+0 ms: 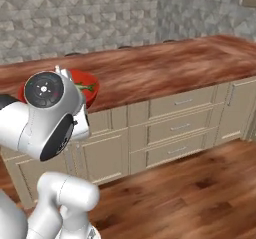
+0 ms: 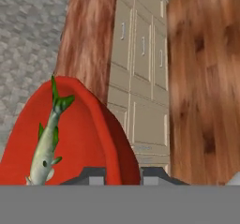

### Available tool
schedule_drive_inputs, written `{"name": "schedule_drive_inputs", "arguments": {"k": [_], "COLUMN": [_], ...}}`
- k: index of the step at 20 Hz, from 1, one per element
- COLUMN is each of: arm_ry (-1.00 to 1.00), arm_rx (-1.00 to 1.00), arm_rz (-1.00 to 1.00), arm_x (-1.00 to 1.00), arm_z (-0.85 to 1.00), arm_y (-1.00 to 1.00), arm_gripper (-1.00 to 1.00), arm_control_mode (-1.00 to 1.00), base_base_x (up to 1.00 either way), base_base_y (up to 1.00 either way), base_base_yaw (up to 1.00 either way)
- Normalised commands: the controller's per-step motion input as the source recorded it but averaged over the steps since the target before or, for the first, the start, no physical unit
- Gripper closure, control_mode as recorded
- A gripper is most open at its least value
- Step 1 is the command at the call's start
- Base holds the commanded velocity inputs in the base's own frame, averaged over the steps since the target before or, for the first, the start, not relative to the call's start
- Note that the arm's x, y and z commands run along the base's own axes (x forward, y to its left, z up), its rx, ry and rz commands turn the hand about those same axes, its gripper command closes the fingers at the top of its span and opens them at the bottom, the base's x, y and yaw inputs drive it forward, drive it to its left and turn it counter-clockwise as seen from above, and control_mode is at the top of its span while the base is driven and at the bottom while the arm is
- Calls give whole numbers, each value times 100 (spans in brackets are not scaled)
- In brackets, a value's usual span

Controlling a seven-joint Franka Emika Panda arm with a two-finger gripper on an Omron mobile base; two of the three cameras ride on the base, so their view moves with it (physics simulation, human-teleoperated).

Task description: The microwave is finished heating the fish and avocado. Take the bowl containing the food and place it on the dining counter.

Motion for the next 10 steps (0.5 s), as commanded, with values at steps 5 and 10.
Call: {"name": "schedule_drive_inputs", "arguments": {"k": [5, 10], "arm_ry": [0, 0], "arm_rx": [0, 0], "arm_rz": [0, 0], "arm_x": [0, 0], "arm_z": [0, 0], "arm_y": [0, 0], "arm_gripper": [100, 100], "arm_control_mode": [100, 100], "base_base_x": [100, 100], "base_base_y": [-25, -61], "base_base_yaw": [23, 30]}}
